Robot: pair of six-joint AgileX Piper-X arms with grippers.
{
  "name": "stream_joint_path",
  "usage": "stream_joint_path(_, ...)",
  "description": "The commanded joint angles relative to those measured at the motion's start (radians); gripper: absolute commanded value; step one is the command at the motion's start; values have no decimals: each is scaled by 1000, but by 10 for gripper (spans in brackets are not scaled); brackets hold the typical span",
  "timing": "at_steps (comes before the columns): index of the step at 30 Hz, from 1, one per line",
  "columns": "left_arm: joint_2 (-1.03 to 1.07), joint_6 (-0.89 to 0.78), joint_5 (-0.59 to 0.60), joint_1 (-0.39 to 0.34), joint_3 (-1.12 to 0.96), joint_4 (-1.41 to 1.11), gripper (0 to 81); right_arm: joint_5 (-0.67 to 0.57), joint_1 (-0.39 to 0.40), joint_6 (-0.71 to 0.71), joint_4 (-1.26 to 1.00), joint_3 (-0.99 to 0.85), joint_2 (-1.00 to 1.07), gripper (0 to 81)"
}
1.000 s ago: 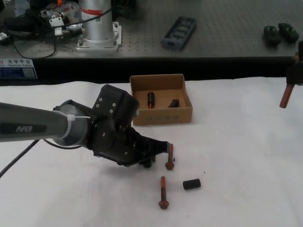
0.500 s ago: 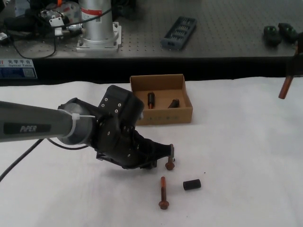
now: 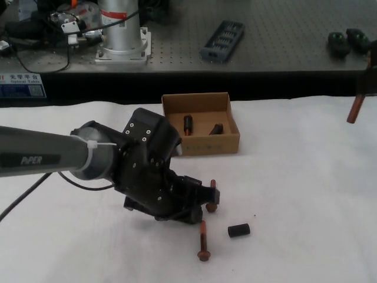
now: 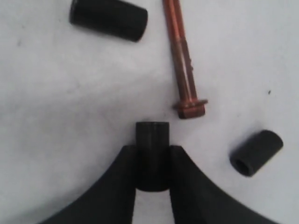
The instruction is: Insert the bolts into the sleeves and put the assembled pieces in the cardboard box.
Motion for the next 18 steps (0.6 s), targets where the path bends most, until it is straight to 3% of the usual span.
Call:
stream_joint_path(1, -85, 115, 24, 28, 6, 88, 7, -3, -7, -9, -16, -2, -5, 29)
stream_joint_path(6, -238, 238, 29, 97, 8, 206, 7, -29, -5, -1, -16, -2, -2, 29)
stream_joint_path(10, -373, 264, 113, 150, 45, 195, 7, -83, -5, -1, -34, -2, 21, 29)
stream_joint_path(14, -530, 263, 235, 186, 146, 92, 7, -183, 5, 51, -105, -2, 65, 29)
stream_joint_path(18, -692, 263, 461, 195, 273, -45, 7, -225, 57, 88, -182, -2, 110, 29)
